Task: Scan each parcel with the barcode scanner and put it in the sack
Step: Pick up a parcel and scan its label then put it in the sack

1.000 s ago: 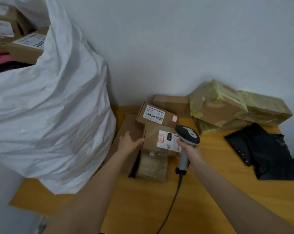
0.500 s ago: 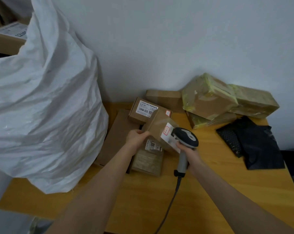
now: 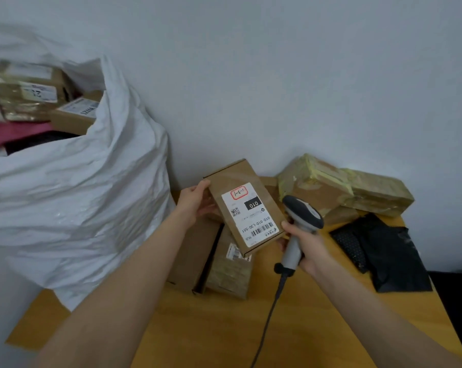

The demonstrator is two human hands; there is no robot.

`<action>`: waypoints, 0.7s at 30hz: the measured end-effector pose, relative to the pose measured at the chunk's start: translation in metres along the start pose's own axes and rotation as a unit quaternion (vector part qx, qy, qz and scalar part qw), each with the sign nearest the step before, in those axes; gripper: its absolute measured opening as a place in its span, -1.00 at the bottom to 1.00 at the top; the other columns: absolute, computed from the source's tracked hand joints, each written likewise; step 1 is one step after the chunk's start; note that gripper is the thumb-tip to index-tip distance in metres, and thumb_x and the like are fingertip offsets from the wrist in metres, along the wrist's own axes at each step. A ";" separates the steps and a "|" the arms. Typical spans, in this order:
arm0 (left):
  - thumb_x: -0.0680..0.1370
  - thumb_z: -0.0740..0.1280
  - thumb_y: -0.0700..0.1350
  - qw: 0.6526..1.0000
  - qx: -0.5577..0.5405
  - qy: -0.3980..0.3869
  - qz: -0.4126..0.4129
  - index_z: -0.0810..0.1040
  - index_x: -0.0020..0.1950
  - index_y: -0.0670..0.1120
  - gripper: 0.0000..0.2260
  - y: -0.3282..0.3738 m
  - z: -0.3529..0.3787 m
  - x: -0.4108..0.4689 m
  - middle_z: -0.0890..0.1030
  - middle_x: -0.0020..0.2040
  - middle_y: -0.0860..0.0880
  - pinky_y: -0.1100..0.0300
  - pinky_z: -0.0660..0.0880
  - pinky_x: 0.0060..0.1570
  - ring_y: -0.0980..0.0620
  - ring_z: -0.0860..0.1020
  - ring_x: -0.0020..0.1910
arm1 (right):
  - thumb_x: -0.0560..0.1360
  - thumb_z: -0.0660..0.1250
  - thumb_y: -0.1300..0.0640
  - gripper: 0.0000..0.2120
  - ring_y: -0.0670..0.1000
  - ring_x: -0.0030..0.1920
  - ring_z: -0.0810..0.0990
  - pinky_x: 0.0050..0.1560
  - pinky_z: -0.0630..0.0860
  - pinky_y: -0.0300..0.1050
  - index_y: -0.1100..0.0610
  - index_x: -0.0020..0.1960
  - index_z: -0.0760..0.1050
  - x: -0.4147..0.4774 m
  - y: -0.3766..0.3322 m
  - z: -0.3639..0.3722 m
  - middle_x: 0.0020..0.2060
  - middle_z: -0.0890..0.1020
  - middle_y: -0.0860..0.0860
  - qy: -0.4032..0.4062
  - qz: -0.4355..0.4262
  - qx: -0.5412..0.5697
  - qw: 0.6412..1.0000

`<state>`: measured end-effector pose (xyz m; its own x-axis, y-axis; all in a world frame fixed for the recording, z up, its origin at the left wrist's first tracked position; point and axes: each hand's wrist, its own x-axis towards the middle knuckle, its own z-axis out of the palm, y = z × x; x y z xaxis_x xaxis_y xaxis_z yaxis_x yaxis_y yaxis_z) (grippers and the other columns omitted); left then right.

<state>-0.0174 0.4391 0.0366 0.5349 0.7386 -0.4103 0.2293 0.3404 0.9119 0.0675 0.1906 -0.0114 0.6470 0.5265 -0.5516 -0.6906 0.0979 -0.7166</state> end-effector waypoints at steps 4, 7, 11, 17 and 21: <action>0.55 0.37 -0.12 0.984 0.082 -0.148 -0.045 0.51 0.25 -0.19 -0.70 -0.005 0.003 -0.027 0.71 -0.05 -0.10 0.08 0.62 -0.19 -0.06 0.68 -0.07 | 0.44 0.46 0.28 -0.87 0.07 -0.25 0.64 -0.29 0.56 -0.10 0.18 -0.05 0.55 -0.007 -0.002 0.017 -0.23 0.69 0.09 0.037 -0.024 0.061 0.997; 0.54 0.37 -0.15 0.966 0.090 -0.230 -0.078 0.46 0.27 -0.04 -0.69 -0.024 0.004 -0.038 0.69 0.04 -0.08 0.08 0.62 -0.17 -0.07 0.67 0.03 | 0.45 0.46 0.27 -0.88 0.03 -0.28 0.65 -0.32 0.57 -0.12 0.15 -0.07 0.55 -0.011 -0.006 0.026 -0.31 0.69 0.04 0.048 -0.040 0.063 0.996; 0.52 0.39 -0.21 0.982 0.056 -0.178 -0.023 0.37 0.40 -0.03 -0.54 -0.032 0.000 -0.034 0.70 0.01 -0.05 0.08 0.62 -0.21 -0.06 0.68 -0.02 | 0.45 0.48 0.19 -0.85 -0.03 -0.32 0.67 -0.37 0.59 -0.15 0.03 -0.08 0.53 -0.027 -0.004 0.023 -0.38 0.68 -0.08 0.055 -0.090 -0.007 0.994; 0.45 0.46 -0.24 0.990 0.030 -0.132 0.029 0.39 0.44 -0.14 -0.43 -0.034 -0.016 -0.021 0.71 -0.02 0.01 0.06 0.62 -0.18 -0.06 0.68 -0.03 | 0.45 0.47 0.19 -0.85 -0.01 -0.50 0.57 -0.48 0.49 -0.19 0.28 -0.14 0.57 -0.068 0.014 0.016 -0.47 0.62 0.10 -0.009 -0.090 -0.176 0.980; 0.45 0.46 -0.23 0.991 0.027 -0.124 0.041 0.39 0.43 -0.14 -0.43 -0.038 -0.020 -0.017 0.71 -0.03 0.01 0.11 0.61 -0.23 -0.05 0.69 -0.05 | 0.46 0.45 0.23 -0.83 0.01 -0.54 0.53 -0.48 0.46 -0.16 0.27 -0.27 0.57 -0.090 0.025 0.023 -0.50 0.59 0.13 -0.014 -0.090 -0.209 0.974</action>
<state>-0.0511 0.4250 0.0092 0.7353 0.5951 -0.3244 0.2163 0.2475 0.9444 -0.0150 0.1649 0.0300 0.7324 0.5552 -0.3941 -0.3718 -0.1587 -0.9146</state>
